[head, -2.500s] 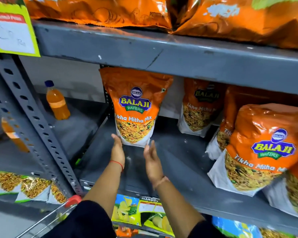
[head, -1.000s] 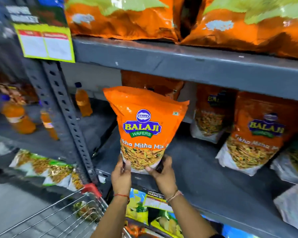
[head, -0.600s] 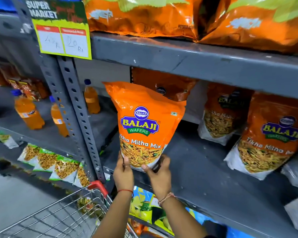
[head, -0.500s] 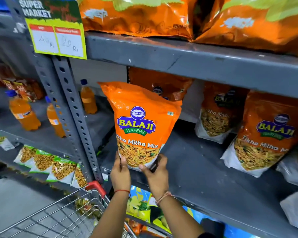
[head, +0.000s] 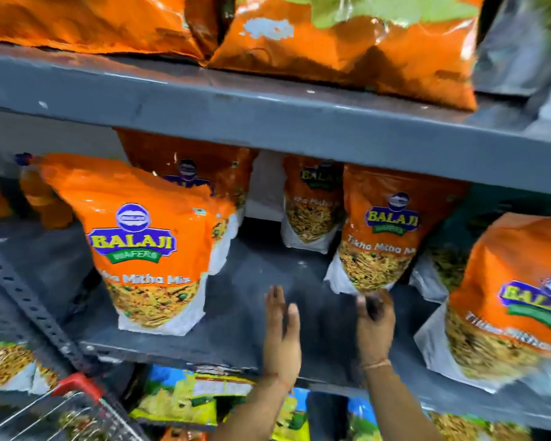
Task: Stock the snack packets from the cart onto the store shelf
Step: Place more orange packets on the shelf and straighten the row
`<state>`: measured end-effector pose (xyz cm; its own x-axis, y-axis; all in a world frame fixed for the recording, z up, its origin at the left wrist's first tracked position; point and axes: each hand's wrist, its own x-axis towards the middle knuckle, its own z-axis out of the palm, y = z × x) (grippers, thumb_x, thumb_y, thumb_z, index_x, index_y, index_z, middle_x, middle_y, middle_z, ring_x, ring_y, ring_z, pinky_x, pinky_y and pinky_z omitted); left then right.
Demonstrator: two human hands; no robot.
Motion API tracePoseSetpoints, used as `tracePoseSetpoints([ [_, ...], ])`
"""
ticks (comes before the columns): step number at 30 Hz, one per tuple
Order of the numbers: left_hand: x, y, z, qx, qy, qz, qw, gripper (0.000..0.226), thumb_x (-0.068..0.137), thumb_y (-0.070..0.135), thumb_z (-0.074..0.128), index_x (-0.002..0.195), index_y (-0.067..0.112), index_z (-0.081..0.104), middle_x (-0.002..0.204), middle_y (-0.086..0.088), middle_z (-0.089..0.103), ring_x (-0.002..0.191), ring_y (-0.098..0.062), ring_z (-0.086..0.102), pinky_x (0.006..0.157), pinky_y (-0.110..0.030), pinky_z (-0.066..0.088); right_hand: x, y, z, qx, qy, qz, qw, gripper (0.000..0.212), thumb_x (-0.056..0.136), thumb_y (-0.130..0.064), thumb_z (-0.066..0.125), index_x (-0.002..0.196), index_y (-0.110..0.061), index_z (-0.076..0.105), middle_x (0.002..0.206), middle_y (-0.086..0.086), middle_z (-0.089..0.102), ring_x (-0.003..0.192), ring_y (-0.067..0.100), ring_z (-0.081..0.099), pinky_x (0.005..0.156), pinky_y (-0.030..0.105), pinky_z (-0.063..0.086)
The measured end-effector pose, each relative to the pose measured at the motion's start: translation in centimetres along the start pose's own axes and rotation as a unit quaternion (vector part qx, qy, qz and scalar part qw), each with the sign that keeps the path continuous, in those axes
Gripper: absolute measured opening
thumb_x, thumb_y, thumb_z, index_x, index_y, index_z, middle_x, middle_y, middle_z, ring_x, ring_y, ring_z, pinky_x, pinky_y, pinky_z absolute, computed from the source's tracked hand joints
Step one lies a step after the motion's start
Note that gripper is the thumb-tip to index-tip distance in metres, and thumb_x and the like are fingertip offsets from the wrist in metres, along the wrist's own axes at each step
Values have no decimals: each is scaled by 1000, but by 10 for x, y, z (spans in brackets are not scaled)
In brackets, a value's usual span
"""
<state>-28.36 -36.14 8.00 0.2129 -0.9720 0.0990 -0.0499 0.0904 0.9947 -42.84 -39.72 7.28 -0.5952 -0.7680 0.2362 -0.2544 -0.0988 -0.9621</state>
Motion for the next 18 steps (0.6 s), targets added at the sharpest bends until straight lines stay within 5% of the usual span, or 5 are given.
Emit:
tracePoseSetpoints([
  [3,41,14,40,-203,-17,-224,953,67,92,53,21,143,10,22,156,-12,15,143,-23,17,109,-32,28,42,13,-13,-8,10,24,1000,37,85,14,44,121,8,44,116,13,48,99,16,52,96,41,36],
  [5,61,19,67,-227,-99,-304,920,65,93,56,16,143,15,26,154,-12,22,142,-24,22,113,-35,24,59,19,-13,-5,21,68,997,50,85,13,42,132,0,36,127,14,46,104,3,54,104,39,34],
  [8,66,29,92,-96,-160,-296,937,66,92,57,12,144,18,25,155,-8,22,142,-23,20,117,-37,17,75,22,-15,6,-35,74,997,55,82,12,49,133,-7,38,138,16,47,126,30,45,109,49,33],
  [12,62,24,90,-53,-169,-267,947,65,93,56,13,143,18,28,154,-9,24,141,-23,23,115,-36,18,69,15,-19,41,-118,71,990,54,83,11,51,130,-12,40,138,14,47,126,31,44,109,53,34],
  [18,64,4,51,-69,-117,-245,960,69,91,57,12,143,14,25,154,-6,24,142,-20,22,117,-32,19,33,6,13,44,-159,69,984,58,79,16,54,131,-1,36,137,20,46,121,25,45,104,36,35],
])
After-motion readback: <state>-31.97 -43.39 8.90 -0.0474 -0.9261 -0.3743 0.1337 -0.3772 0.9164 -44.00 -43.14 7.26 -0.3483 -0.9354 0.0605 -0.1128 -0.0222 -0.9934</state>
